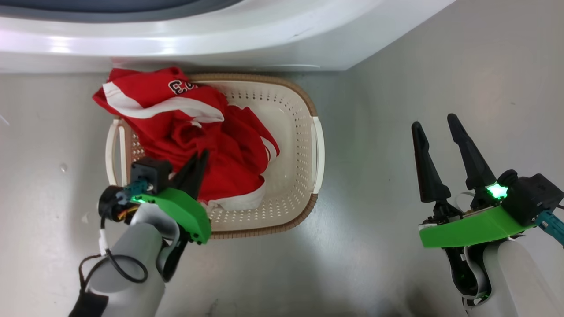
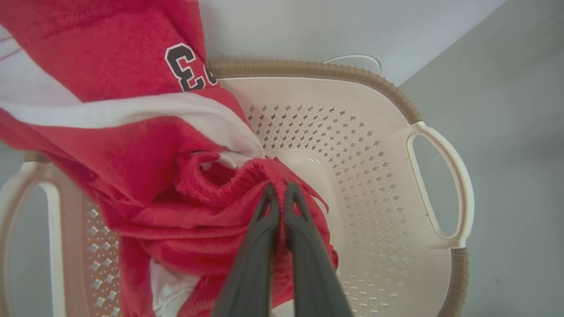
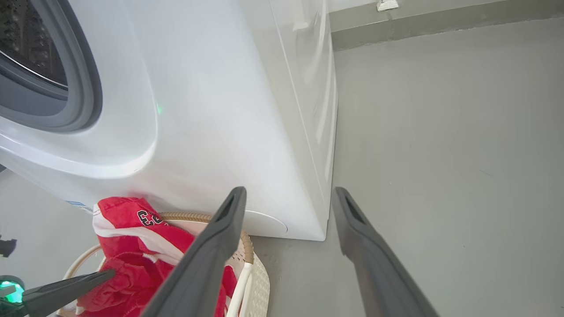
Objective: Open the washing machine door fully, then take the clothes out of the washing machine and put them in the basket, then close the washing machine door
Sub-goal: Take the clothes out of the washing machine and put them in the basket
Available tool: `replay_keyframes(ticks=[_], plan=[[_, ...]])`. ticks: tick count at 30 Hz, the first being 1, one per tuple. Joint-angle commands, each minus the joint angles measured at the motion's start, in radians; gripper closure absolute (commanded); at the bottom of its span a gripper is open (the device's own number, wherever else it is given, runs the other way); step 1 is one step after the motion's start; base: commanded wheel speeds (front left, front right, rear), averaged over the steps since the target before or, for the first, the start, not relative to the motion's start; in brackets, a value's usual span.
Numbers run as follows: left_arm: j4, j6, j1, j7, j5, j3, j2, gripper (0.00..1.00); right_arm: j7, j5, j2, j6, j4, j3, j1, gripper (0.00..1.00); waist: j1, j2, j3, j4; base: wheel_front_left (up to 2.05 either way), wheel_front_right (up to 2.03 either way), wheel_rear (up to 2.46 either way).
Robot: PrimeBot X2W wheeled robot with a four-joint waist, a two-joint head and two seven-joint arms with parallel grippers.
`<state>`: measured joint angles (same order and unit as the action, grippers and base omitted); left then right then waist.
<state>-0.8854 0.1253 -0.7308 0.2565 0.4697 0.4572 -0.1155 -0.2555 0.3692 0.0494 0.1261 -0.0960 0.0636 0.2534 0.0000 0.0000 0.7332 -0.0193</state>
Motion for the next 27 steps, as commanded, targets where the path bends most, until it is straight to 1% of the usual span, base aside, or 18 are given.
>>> replay_keyframes(ticks=[1, 4, 5, 7, 8, 9, 10, 11, 19, 27], plan=[[-0.004, 0.005, -0.002, 0.005, 0.015, -0.018, -0.04, 1.0, -0.006, 0.001, 0.001, 0.005, 0.024, 0.026, -0.006, 0.0, 0.0, 0.0, 0.02, -0.005, 0.0, 0.0, 0.0], [-0.034, 0.005, -0.03, 0.005, 0.041, -0.004, -0.047, 1.0, -0.006, -0.001, 0.001, 0.005, 0.027, 0.026, 0.001, 0.0, 0.0, 0.0, 0.033, -0.005, 0.0, 0.0, 0.0], [-0.042, 0.005, -0.037, 0.005, 0.047, -0.003, -0.049, 0.96, -0.006, -0.001, 0.001, 0.005, 0.028, 0.026, 0.002, 0.0, 0.0, 0.0, 0.035, -0.005, 0.0, 0.0, 0.0], [-0.053, 0.005, -0.049, 0.005, 0.055, 0.0, -0.05, 0.65, -0.006, -0.002, 0.001, 0.005, 0.03, 0.025, 0.004, 0.0, 0.0, 0.0, 0.039, -0.005, 0.0, 0.0, 0.0], [-0.056, 0.005, -0.053, 0.005, 0.058, 0.001, -0.052, 0.53, -0.006, -0.002, 0.001, 0.005, 0.03, 0.025, 0.005, 0.0, 0.0, 0.0, 0.041, -0.005, 0.0, 0.0, 0.0], [-0.059, 0.005, -0.058, 0.005, 0.06, 0.0, -0.053, 0.22, -0.006, -0.003, 0.001, 0.005, 0.03, 0.023, 0.005, 0.0, 0.0, 0.0, 0.041, -0.004, 0.0, 0.0, 0.0], [-0.061, 0.005, -0.06, 0.005, 0.062, -0.003, -0.054, 0.08, -0.006, -0.004, 0.001, 0.005, 0.029, 0.022, 0.006, 0.0, 0.0, 0.0, 0.041, -0.002, 0.0, 0.0, 0.0], [-0.063, 0.005, -0.061, 0.005, 0.064, -0.004, -0.053, 0.0, -0.006, -0.005, 0.001, 0.005, 0.027, 0.021, 0.006, 0.0, 0.0, 0.0, 0.039, -0.001, 0.0, 0.0, 0.0], [-0.049, 0.005, -0.036, 0.005, 0.071, -0.036, -0.05, 0.0, -0.006, -0.012, 0.001, 0.005, 0.011, 0.014, 0.006, 0.0, 0.0, 0.0, -0.011, 0.015, 0.0, 0.0, 0.0], [0.006, 0.005, 0.045, 0.005, 0.045, -0.104, -0.054, 0.0, -0.006, -0.021, 0.001, 0.005, -0.016, 0.01, -0.018, 0.0, 0.0, 0.0, -0.124, 0.033, 0.0, 0.0, 0.0]])
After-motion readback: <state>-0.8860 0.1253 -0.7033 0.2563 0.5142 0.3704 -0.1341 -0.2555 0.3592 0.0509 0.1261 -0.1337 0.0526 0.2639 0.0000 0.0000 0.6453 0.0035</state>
